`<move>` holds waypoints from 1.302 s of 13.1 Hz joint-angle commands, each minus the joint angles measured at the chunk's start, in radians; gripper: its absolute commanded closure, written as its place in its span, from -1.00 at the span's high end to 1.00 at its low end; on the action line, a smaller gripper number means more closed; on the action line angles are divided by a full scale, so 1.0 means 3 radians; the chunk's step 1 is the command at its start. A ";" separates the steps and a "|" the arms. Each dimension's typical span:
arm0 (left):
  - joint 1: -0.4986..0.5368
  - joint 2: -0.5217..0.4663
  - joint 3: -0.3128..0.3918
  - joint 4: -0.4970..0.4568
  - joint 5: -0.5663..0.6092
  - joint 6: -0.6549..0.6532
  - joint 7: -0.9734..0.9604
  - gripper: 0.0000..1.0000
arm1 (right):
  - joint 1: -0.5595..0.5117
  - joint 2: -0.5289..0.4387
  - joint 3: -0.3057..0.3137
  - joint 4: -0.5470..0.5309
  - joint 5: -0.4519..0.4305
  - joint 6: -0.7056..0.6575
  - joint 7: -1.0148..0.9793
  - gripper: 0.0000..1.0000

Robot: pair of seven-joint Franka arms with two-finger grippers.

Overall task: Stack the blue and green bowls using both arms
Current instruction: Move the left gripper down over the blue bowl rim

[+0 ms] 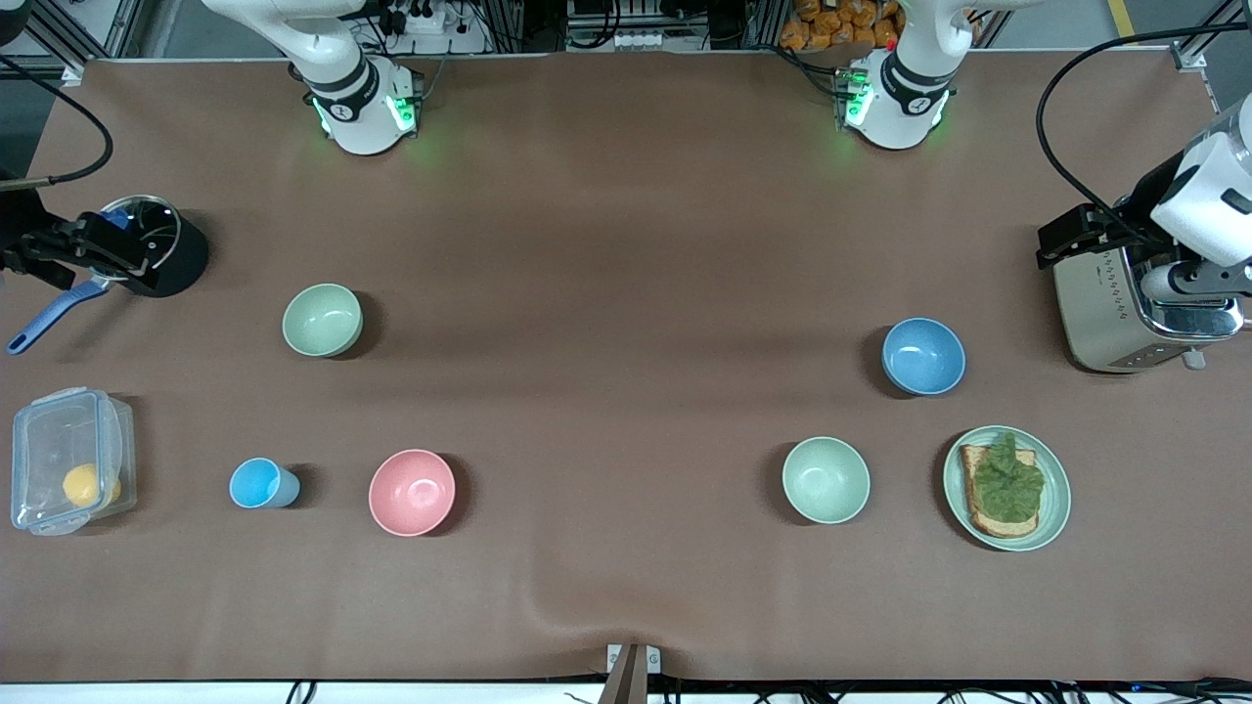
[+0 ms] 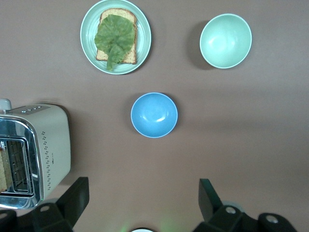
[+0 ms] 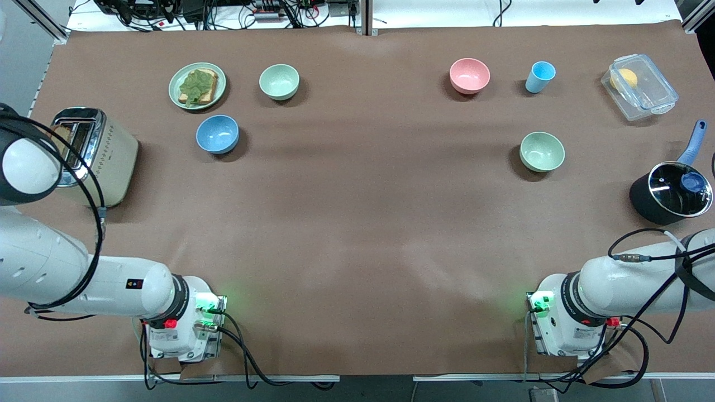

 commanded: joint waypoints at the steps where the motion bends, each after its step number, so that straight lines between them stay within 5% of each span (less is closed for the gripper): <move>1: 0.0057 0.0210 0.0009 -0.0139 -0.0029 0.0207 0.0105 1.00 | 0.0029 0.0024 -0.0043 0.0007 0.0002 -0.0021 -0.0024 1.00; 9: 0.0149 0.0435 0.0004 -0.1719 0.0400 0.2012 0.0146 1.00 | -0.0042 0.0157 -0.0054 -0.0024 -0.0003 -0.0016 -0.0070 1.00; 14: 0.0343 0.0834 -0.0027 -0.1766 0.0365 0.2156 0.0151 1.00 | -0.0134 0.0285 -0.0054 -0.0080 -0.0003 0.0050 -0.0197 1.00; 17: 0.0369 0.0952 -0.0027 -0.1771 0.0350 0.2233 0.0151 0.79 | -0.0232 0.0418 -0.0054 -0.0177 -0.0003 0.0157 -0.0377 1.00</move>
